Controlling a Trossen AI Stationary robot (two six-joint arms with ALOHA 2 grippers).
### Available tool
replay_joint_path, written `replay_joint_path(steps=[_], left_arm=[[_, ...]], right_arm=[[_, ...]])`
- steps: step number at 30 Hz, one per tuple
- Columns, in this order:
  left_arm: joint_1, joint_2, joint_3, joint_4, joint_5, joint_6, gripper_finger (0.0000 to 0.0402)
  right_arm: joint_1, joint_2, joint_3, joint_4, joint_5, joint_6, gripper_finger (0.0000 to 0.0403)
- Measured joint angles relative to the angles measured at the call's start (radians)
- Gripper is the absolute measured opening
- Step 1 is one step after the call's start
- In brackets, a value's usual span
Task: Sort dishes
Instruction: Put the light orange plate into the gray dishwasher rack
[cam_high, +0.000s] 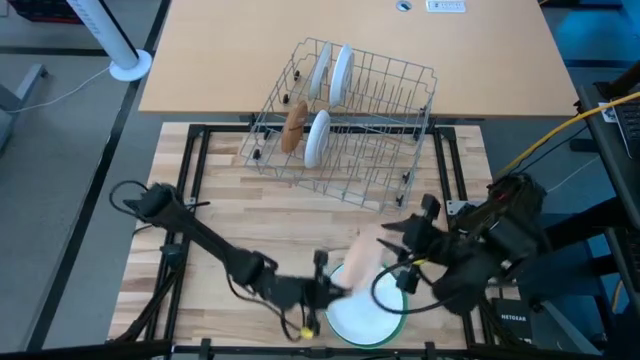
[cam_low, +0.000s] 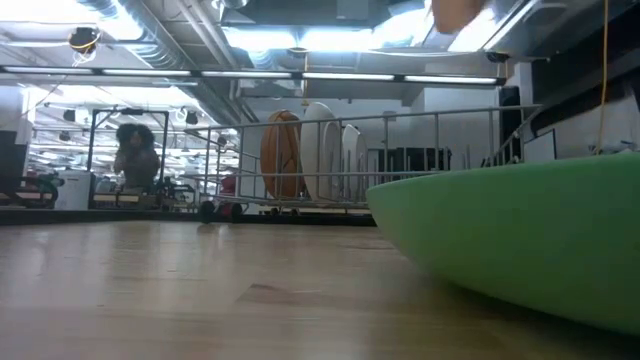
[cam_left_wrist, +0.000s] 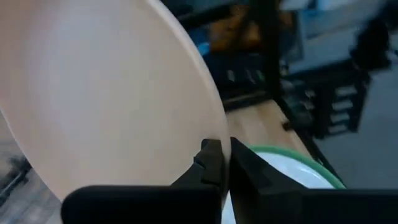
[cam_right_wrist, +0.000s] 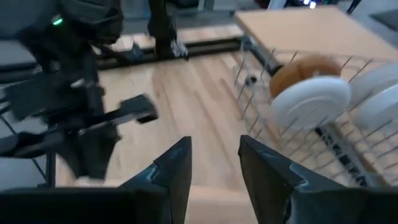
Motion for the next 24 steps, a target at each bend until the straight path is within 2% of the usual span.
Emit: replay_joint_path(steps=[5, 7, 12, 19, 24], left_arm=[[0.102, -0.150, 0.000, -0.109, 0.007, -0.130, 0.0000], [0.163, -0.203, 0.000, -0.137, 0.044, -0.161, 0.0000], [0.360, -0.286, 0.000, -0.148, 0.244, -0.255, 0.0000], [0.634, -0.292, 0.000, -0.235, 0.493, -0.386, 0.0000], [0.779, -0.290, 0.000, -0.304, 0.593, -0.423, 0.0000]], right_arm=[[0.000, -0.068, 0.025, 0.000, 0.072, -0.097, 0.0138], [-0.001, -0.094, 0.025, -0.002, 0.110, -0.126, 0.0138], [-0.001, -0.143, 0.024, -0.001, 0.182, -0.234, 0.0138], [-0.001, -0.187, 0.023, 0.000, 0.267, -0.348, 0.0138], [-0.001, -0.227, 0.023, 0.000, 0.287, -0.385, 0.0138]])
